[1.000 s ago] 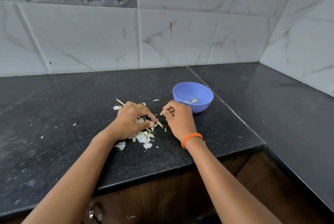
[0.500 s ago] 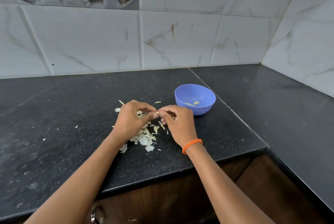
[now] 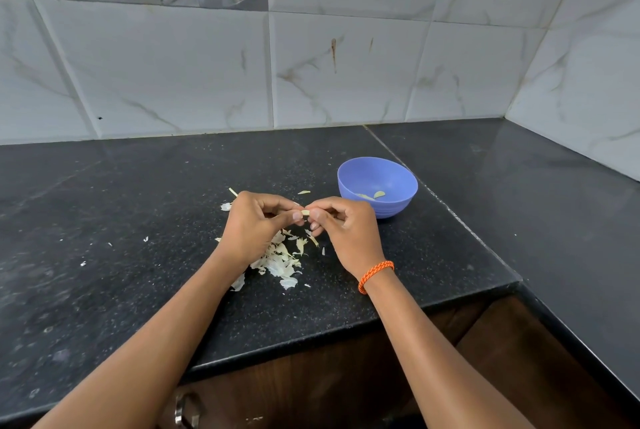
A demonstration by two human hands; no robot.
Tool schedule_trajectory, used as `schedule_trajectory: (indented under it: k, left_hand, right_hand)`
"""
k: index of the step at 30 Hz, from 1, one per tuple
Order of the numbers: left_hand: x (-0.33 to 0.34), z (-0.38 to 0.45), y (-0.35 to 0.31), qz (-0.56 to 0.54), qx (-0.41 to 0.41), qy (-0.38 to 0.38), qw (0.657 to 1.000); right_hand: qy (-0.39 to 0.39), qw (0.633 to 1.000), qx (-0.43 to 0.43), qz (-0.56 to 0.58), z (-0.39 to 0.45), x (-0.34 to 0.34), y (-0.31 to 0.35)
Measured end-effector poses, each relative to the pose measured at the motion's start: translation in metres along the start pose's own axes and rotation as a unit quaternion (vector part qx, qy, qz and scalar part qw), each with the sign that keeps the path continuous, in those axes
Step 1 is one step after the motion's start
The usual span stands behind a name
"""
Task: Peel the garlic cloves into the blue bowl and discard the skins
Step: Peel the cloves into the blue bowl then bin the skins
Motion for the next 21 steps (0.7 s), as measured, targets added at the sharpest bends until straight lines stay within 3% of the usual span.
schedule_trajectory:
  k: [9,14,21]
  left_hand:
    - [-0.007,-0.001,-0.009,-0.013,0.016,-0.037,0.999]
    - [-0.011,-0.001,-0.007,-0.004,0.010,-0.066,0.998]
    - [-0.002,-0.004,-0.017,0.055,0.039,-0.042,0.997]
  right_hand:
    - [-0.001,0.998,0.020,0.054,0.000,0.001,-0.003]
    - [-0.051,0.998,0.042,0.009,-0.001,-0.008,-0.008]
    - [-0.056,0.996,-0.005,-0.063,-0.002,-0.007,0.005]
Point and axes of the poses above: each hand's wrist, its own z-axis towards the middle knuckle, its own x-axis out of the palm, y = z × x, the point moved 10 cm from there along z, towards the middle knuckle, and after that the axes turned 2 degrees about y, right-handed, at the moved point
